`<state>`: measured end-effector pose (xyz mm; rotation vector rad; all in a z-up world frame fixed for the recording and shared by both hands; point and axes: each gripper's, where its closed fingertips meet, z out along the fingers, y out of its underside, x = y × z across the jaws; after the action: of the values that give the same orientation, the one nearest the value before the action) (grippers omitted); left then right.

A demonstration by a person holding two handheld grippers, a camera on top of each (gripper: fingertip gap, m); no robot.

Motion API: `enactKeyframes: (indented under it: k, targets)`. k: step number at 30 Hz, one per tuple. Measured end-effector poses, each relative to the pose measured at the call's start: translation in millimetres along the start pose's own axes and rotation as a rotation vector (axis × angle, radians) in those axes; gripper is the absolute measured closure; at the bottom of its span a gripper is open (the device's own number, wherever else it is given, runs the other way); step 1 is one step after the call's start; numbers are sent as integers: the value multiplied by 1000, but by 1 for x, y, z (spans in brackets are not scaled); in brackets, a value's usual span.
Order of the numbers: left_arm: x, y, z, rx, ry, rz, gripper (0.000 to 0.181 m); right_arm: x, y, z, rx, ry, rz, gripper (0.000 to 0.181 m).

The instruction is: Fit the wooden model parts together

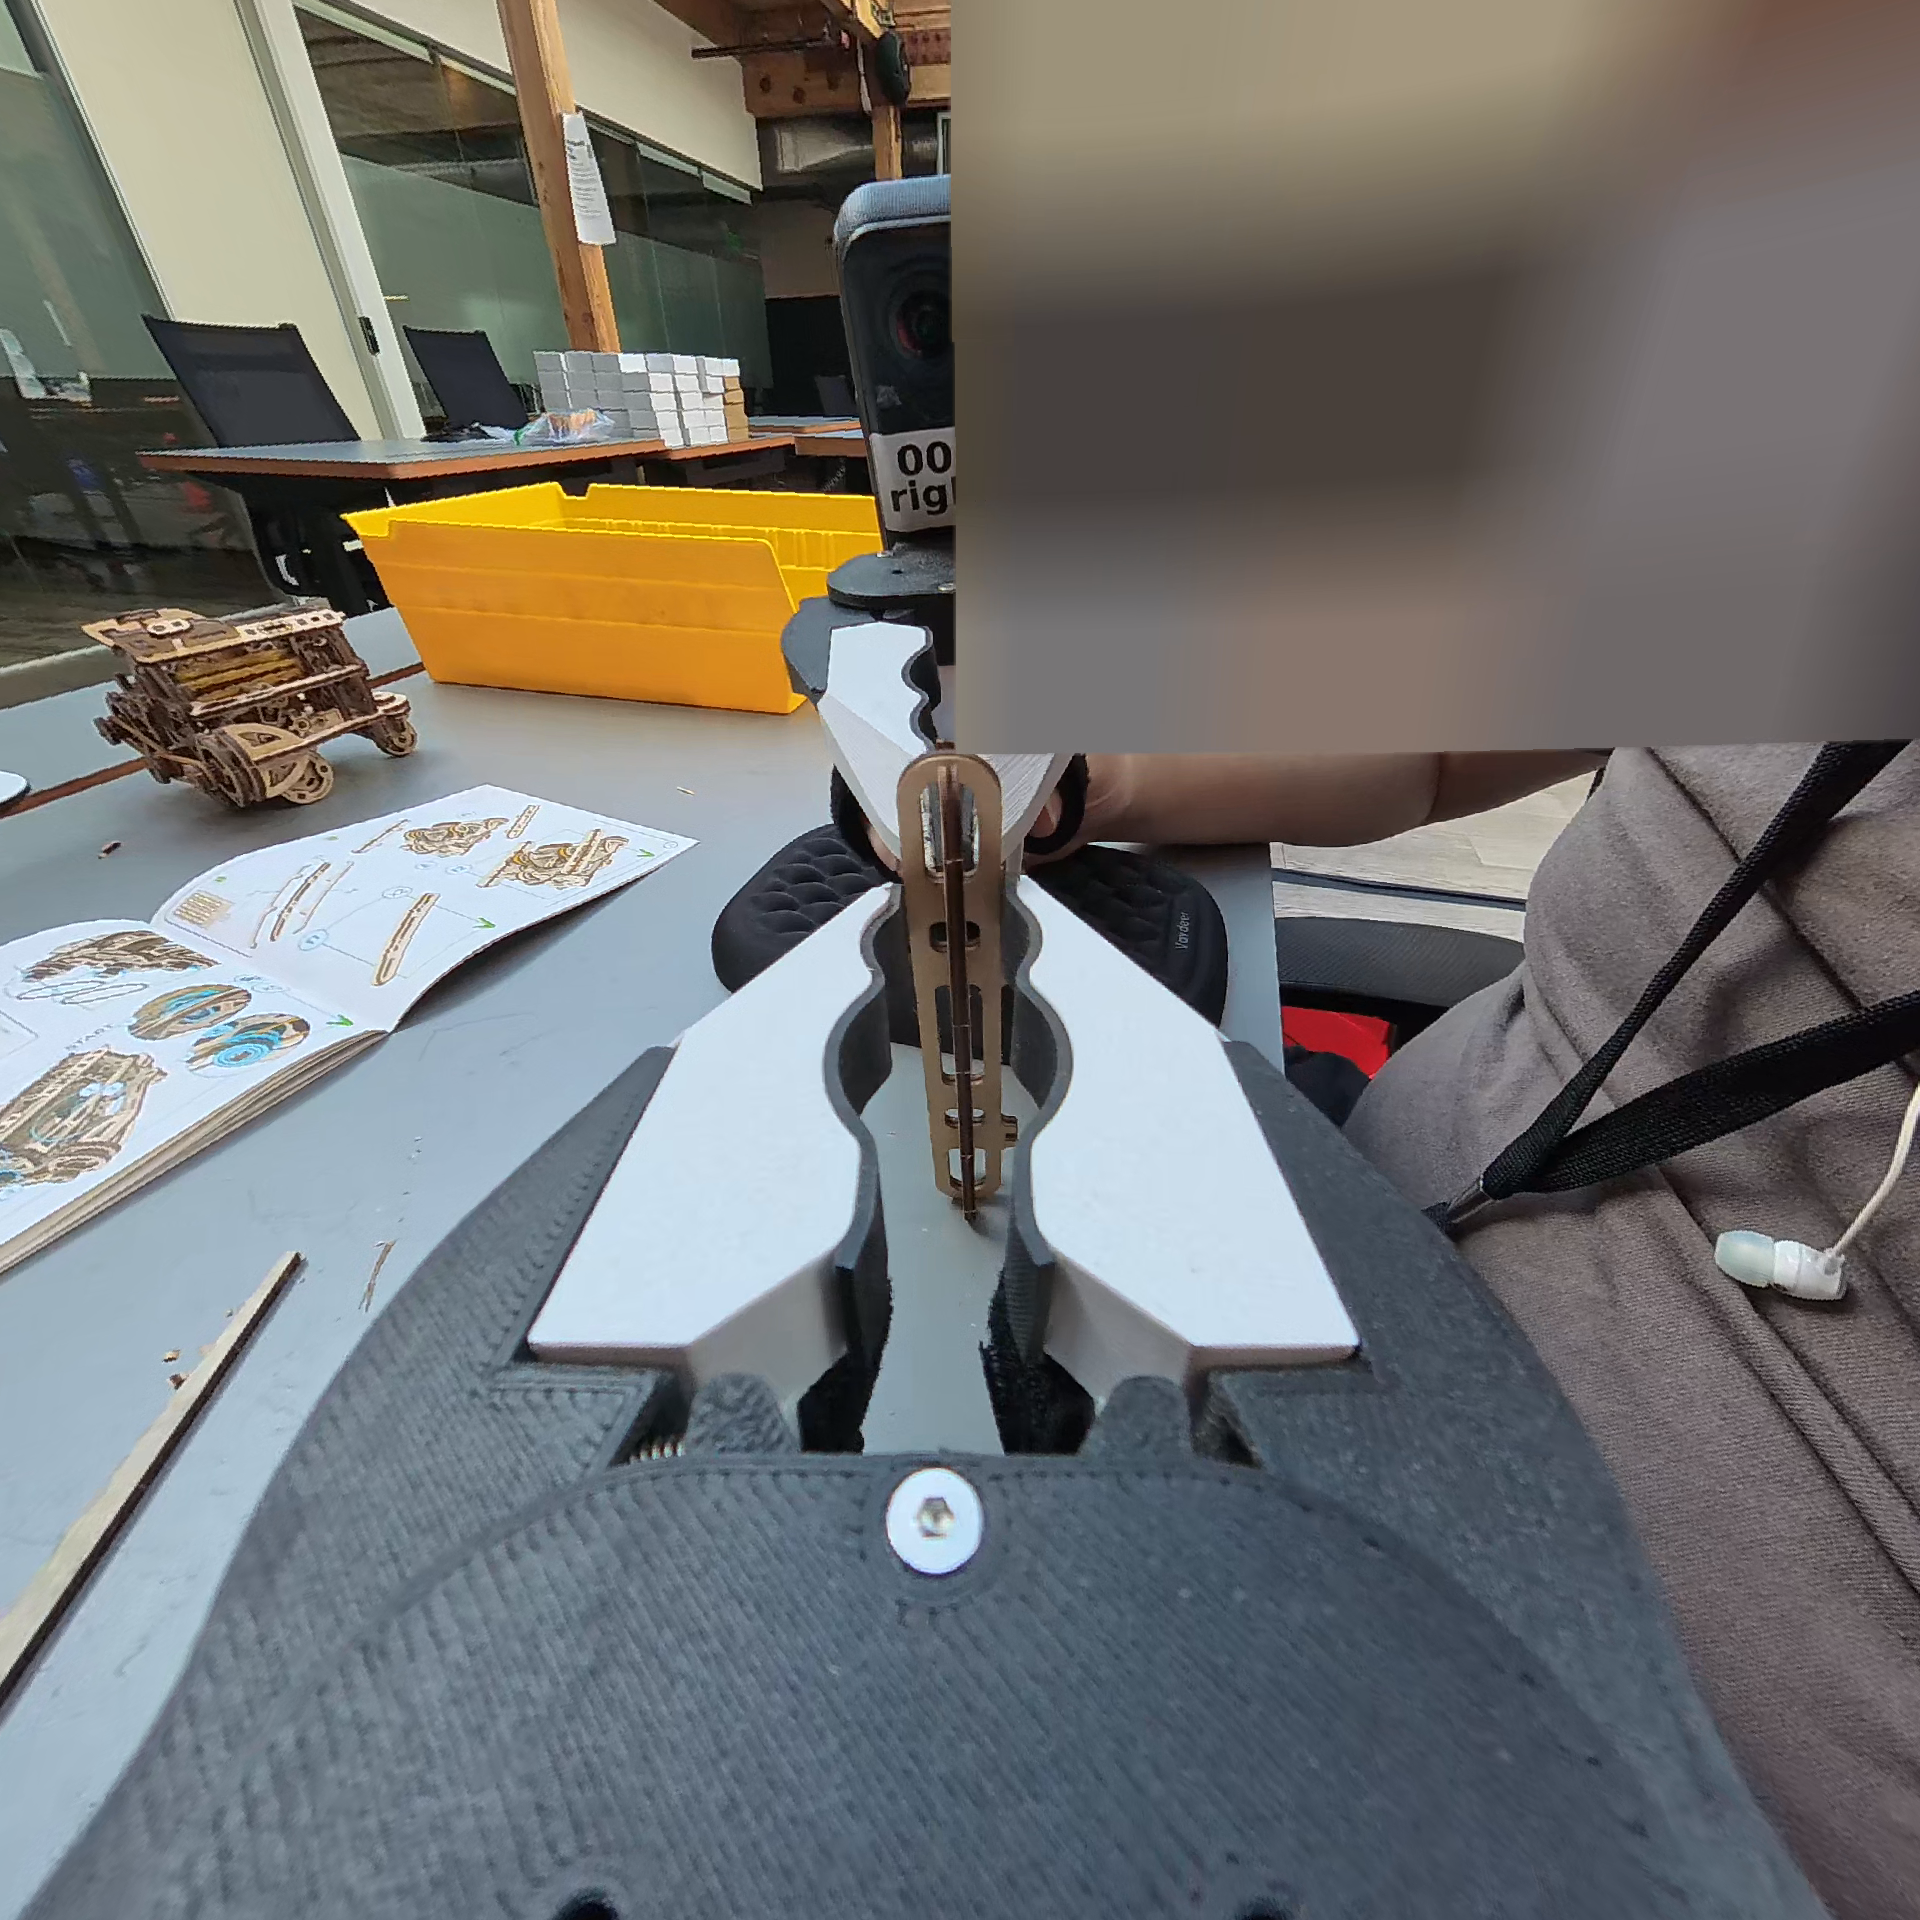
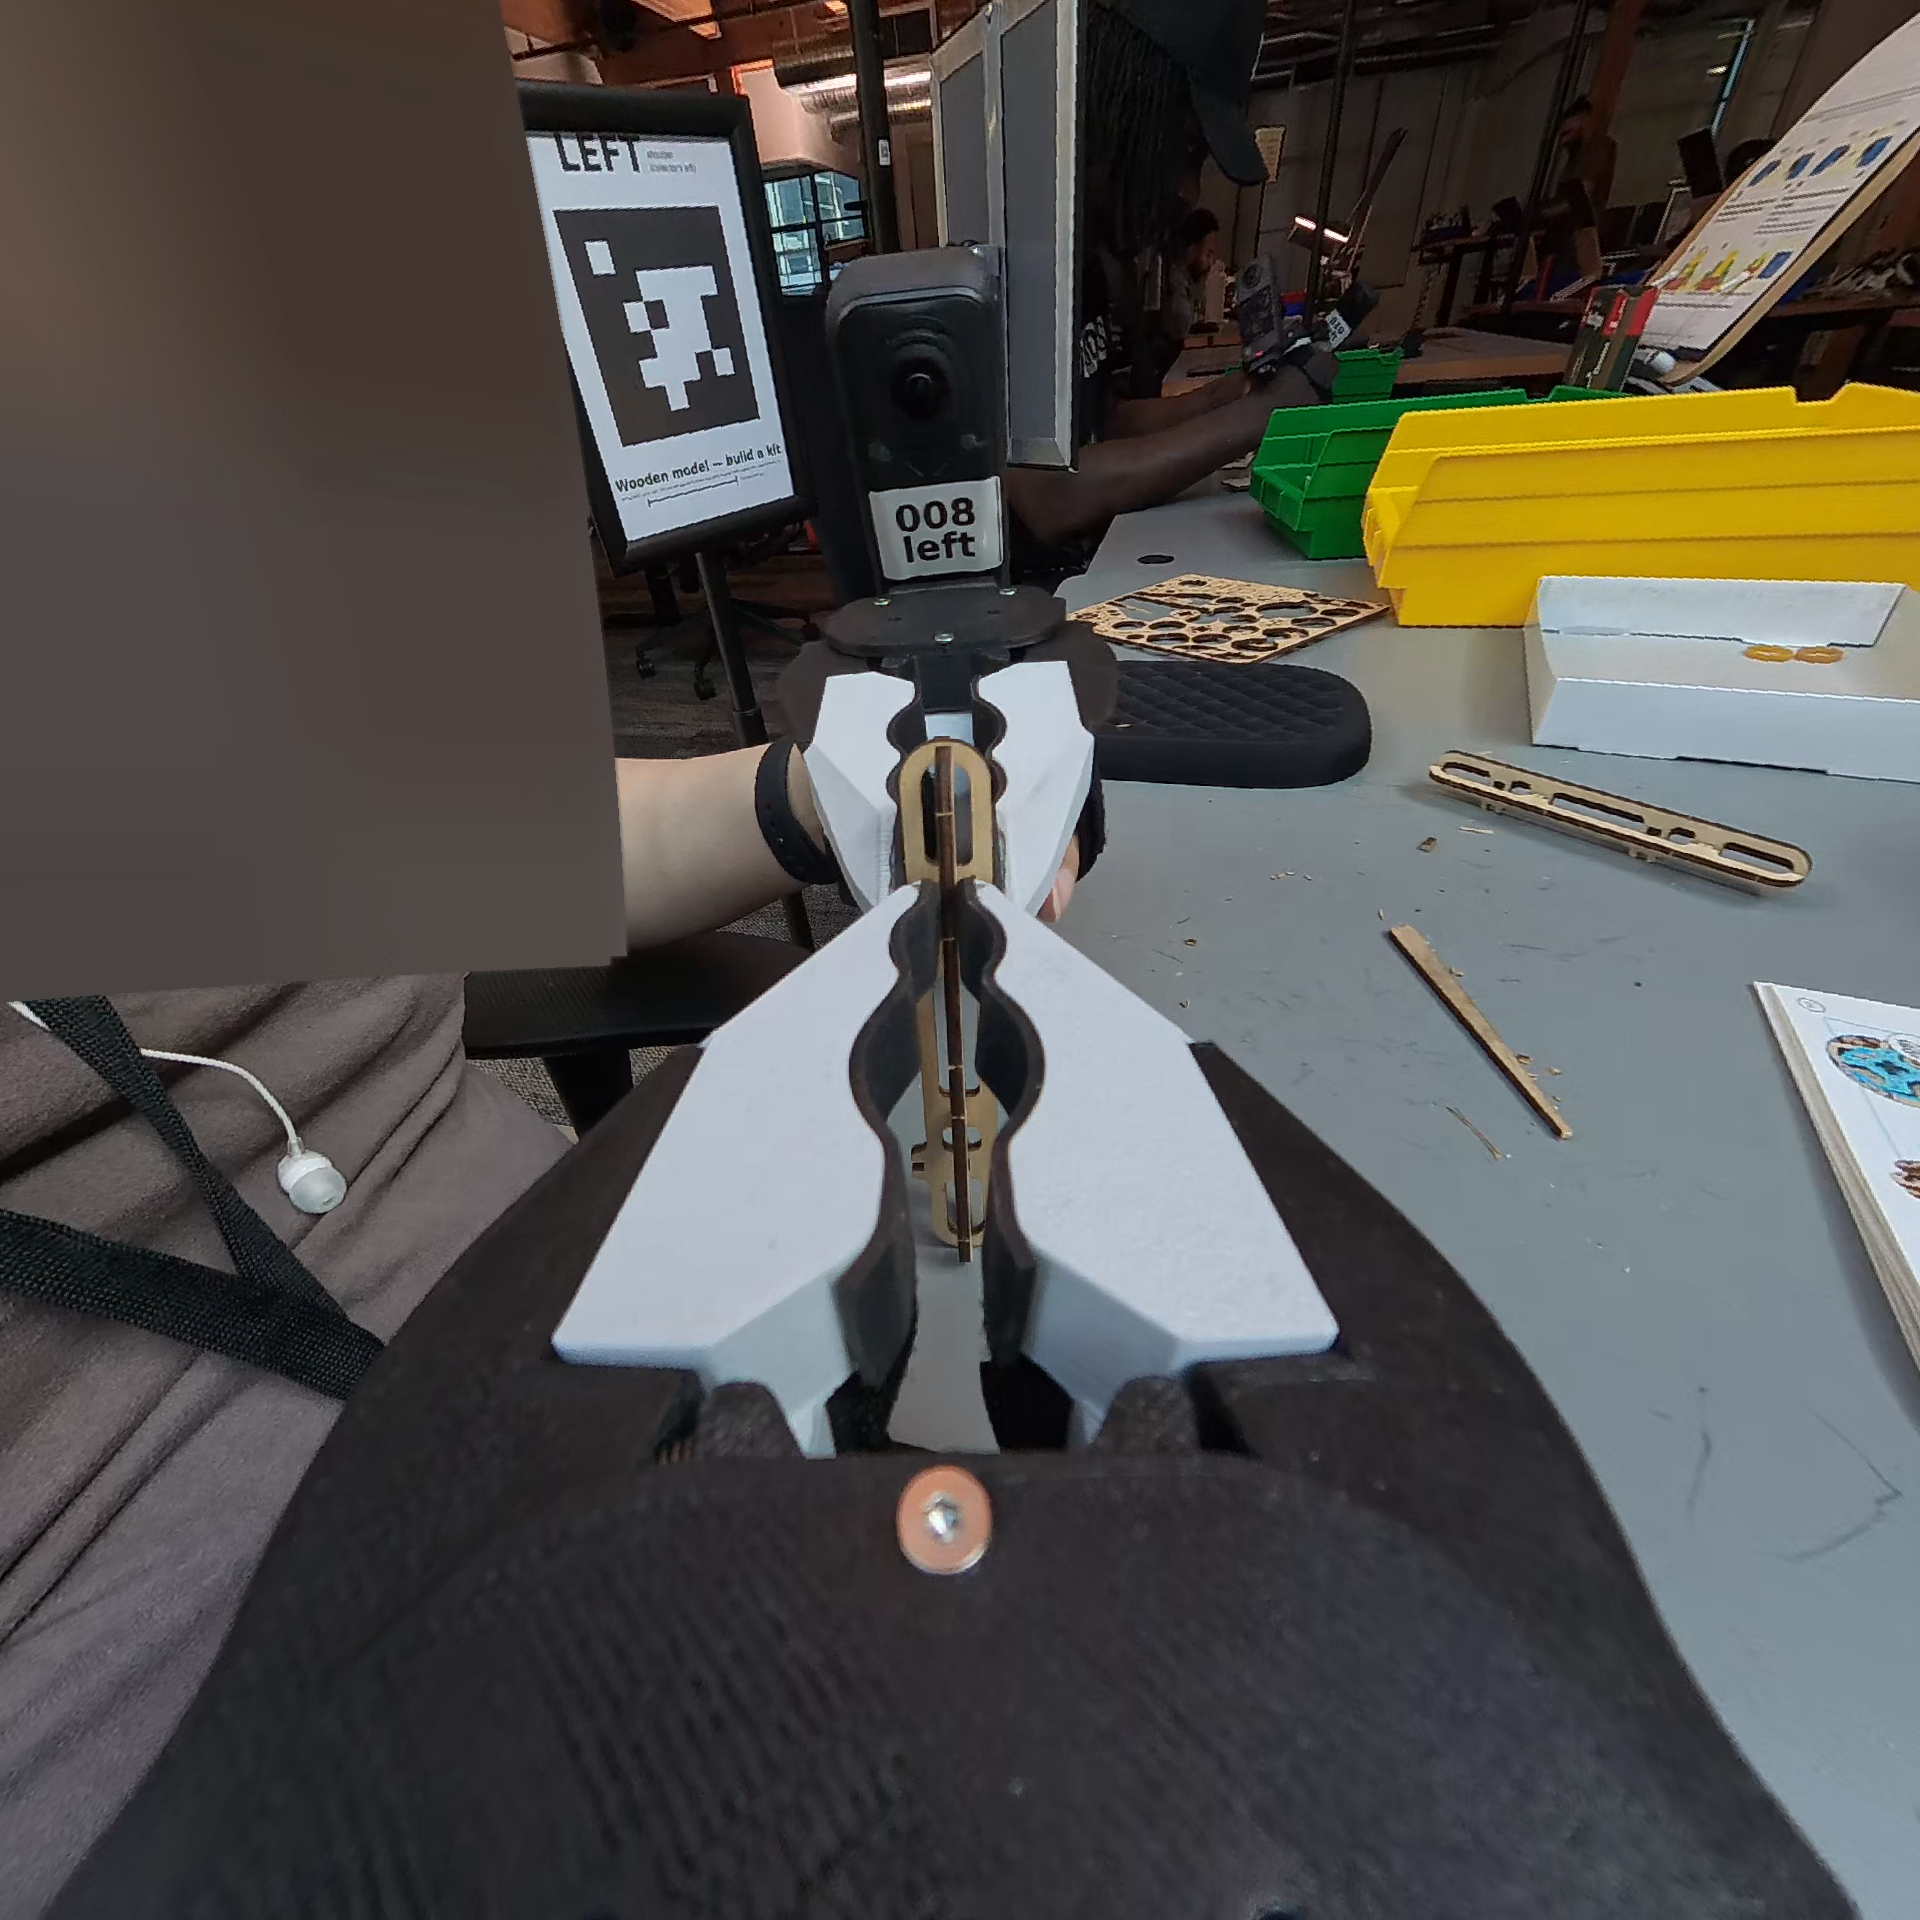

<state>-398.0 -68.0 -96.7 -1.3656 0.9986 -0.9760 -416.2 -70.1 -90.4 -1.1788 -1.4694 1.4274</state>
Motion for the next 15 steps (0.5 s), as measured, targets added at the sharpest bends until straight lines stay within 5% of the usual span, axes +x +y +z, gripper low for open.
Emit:
enactKeyframes:
  k: [6,15]
  targets:
    - [-2,-4,-2,36,-2,-25,167,1,-1,0,12,-14,31,180]
    - [-35,-29,-31,283,-110,-340,167,17,-3,0,34,56,106,148]
